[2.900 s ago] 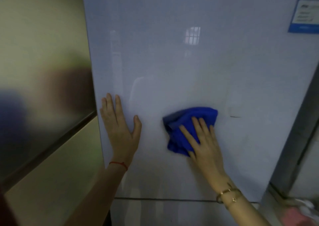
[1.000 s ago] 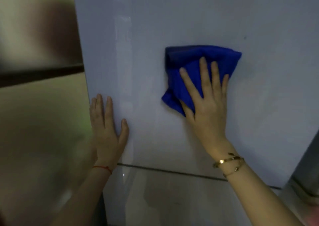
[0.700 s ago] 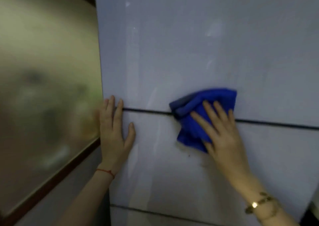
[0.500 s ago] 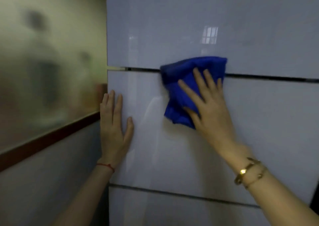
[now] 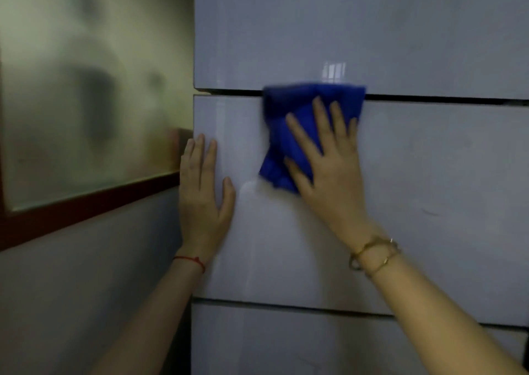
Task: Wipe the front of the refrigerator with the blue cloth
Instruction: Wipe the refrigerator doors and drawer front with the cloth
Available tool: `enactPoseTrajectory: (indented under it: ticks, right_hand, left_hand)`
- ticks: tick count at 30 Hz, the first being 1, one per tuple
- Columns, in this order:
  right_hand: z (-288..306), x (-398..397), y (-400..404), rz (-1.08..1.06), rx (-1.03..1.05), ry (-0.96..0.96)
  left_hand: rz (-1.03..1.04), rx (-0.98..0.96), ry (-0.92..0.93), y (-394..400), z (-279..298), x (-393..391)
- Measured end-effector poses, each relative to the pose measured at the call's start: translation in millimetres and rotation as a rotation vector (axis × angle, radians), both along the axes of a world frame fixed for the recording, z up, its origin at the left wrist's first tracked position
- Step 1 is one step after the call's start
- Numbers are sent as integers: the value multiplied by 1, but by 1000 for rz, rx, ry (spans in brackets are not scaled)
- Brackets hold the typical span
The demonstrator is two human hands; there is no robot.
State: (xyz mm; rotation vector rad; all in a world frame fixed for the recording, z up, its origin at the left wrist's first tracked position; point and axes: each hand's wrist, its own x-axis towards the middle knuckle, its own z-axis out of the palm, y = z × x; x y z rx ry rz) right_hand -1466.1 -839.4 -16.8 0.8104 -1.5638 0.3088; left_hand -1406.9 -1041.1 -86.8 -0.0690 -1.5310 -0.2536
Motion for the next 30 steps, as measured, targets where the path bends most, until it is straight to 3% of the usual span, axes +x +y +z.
enactPoseTrajectory:
  ticks: [4, 6, 8, 12, 14, 19, 21, 23, 27, 30]
  right_hand:
    - [-103, 3, 10, -68, 271, 43]
    - [-115, -7, 36, -91, 307, 59]
    - [-92, -14, 51, -95, 238, 39]
    - [1, -10, 23, -46, -135, -42]
    - [15, -2, 1, -26, -170, -38]
    - [-95, 0, 15, -58, 273, 46]
    - [-115, -11, 48, -93, 324, 57]
    - [-97, -20, 73, -114, 245, 27]
    - [0, -18, 53, -56, -172, -80]
    - [13, -7, 14, -30, -141, -27]
  left_hand:
    - [9, -13, 0, -2, -1, -1]
    - [12, -21, 5, -2, 0, 0]
    - [20, -15, 7, 0, 0, 0]
    - [25, -9, 13, 0, 0, 0]
    - [19, -6, 6, 0, 0, 0]
    - [22, -13, -5, -2, 0, 0]
    - [26, -16, 7, -1, 0, 0]
    - [20, -11, 12, 1, 0, 0]
    - [8, -8, 5, 1, -1, 0]
    - [6, -5, 2, 0, 0, 0]
